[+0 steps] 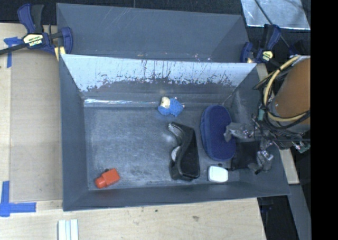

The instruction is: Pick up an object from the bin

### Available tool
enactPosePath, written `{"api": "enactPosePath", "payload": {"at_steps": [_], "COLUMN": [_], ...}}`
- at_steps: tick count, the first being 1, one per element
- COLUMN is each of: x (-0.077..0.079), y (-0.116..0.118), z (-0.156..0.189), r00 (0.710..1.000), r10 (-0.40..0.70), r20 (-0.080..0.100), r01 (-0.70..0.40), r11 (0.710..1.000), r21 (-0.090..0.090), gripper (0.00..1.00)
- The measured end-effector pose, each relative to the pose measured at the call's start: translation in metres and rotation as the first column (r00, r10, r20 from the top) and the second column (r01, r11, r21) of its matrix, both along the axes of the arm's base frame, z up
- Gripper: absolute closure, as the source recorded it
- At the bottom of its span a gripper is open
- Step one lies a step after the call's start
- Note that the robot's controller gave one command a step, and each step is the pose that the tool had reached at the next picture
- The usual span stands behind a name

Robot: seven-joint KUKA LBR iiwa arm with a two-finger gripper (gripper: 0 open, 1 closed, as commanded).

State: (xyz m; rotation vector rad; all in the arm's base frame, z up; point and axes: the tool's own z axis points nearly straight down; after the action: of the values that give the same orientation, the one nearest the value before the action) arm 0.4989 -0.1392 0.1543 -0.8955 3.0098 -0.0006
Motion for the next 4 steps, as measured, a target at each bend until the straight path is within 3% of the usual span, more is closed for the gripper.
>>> {"api": "enactPosePath", "payload": {"at_steps": [1, 2, 3, 4], "x": [0.047, 0.047, 0.048, 0.041], "y": [-0.008, -0.015, -0.012, -0.009], "z": [-0.053, -0.053, -0.052, -0.077], "r00": [0.963, 0.963, 0.964, 0.932], "r10": [0.268, 0.268, 0.267, 0.361], "r20": [-0.004, 0.001, 0.003, 0.009], "r01": [-0.268, -0.268, -0.267, -0.361], "r11": [0.963, 0.963, 0.964, 0.932], "r21": [0.014, 0.001, 0.006, 0.008], "gripper": [0.0, 1.0, 0.0, 0.0]}}
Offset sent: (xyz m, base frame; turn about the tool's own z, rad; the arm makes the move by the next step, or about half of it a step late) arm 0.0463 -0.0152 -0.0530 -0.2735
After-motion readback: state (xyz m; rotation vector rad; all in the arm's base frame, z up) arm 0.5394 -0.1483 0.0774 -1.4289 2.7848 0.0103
